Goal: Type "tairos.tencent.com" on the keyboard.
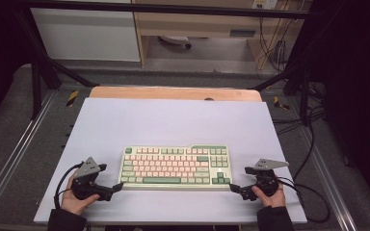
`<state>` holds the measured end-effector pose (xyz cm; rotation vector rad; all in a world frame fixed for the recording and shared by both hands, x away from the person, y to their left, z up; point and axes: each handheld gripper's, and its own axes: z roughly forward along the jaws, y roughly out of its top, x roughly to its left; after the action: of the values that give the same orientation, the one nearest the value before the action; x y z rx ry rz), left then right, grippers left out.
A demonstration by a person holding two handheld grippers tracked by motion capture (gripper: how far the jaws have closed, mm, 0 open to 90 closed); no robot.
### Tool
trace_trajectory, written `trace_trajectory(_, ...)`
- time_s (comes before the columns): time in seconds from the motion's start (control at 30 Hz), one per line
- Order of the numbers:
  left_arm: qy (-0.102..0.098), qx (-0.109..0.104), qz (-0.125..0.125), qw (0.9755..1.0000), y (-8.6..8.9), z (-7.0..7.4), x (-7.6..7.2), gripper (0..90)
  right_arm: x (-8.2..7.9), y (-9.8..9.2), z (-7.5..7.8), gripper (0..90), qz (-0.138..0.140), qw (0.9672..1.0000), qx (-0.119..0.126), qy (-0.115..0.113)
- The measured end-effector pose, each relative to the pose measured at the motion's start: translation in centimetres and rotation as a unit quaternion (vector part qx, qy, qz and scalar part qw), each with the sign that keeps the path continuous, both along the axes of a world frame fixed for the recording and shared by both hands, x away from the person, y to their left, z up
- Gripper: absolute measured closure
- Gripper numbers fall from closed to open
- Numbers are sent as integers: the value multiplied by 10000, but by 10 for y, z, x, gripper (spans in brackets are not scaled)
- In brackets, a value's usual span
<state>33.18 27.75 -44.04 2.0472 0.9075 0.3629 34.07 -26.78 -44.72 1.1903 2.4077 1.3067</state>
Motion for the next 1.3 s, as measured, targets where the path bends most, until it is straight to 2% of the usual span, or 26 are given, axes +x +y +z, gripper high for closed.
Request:
trace_trajectory(0.5,-42,-47,12,10000,-4,6,-2,23,0,0,0,4,-4,10000,3,11)
trace_trajectory(0.73,-41,-33,74,10000,-9,11,-2,62,0,0,0,5,4,10000,-12,16)
trace_trajectory(0.9,-14,13,163,9999,-14,15,0,128,0,0,0,5,-2,10000,-15,10)
trace_trajectory(1.23,-27,-56,259,9996,-21,24,2,357,0,0,0,5,-6,10000,-6,16)
trace_trajectory(1.3,-50,-62,280,9996,-22,27,3,374,0,0,0,5,-7,10000,-8,15)
